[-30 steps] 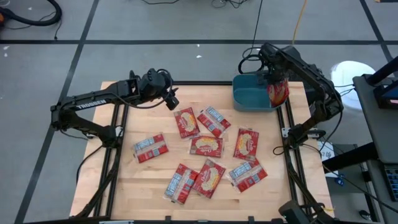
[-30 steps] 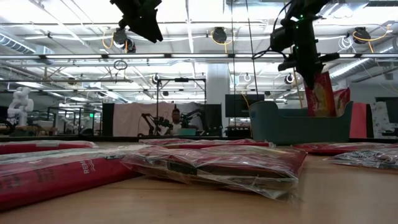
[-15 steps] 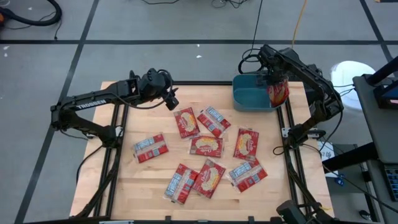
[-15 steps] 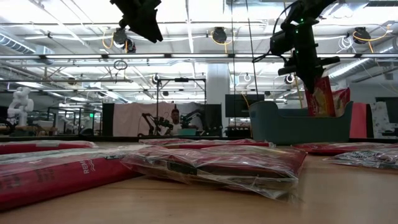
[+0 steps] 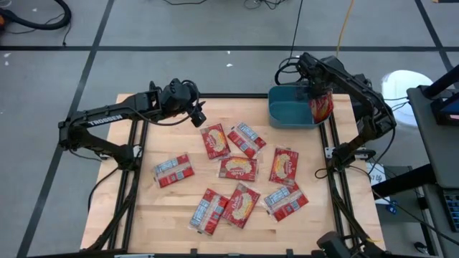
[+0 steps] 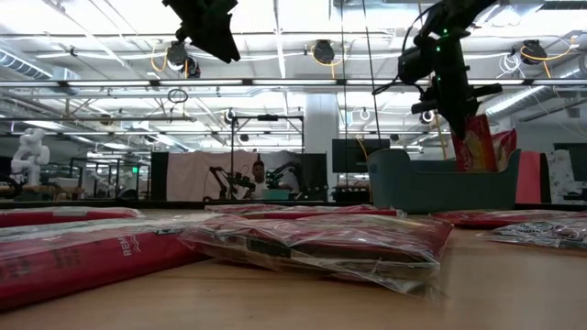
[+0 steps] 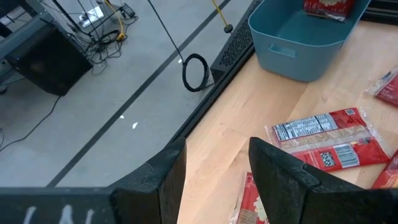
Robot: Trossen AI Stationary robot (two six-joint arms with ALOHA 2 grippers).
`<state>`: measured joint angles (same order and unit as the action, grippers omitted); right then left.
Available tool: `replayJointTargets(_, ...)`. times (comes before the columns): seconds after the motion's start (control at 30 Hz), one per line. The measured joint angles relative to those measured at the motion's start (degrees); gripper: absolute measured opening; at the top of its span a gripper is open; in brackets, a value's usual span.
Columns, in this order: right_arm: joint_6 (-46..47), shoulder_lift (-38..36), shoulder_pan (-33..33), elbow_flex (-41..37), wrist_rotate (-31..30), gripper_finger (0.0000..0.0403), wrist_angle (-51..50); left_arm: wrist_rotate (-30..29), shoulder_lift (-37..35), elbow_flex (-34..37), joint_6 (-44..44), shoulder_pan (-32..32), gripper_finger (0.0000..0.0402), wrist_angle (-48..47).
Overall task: Sort popcorn bags into baskets
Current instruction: Put the popcorn bag into the blue bin
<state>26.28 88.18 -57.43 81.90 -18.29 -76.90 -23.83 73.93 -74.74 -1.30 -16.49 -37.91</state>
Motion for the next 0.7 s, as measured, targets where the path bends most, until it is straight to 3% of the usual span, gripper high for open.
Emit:
replayJointTargets(0.23,0.02,0.02,0.65,-1.09,-1.18,0.003,0.48,0.0,0.0,0.0,-0.1,0.0,0.0179,-0.02)
replayJointTargets(0.7,-0.39,0.02,1.29,-2.29,-3.14,0.0086,1.07,0.0,0.0,0.0,-0.04,0.0,0.0179,-0.02)
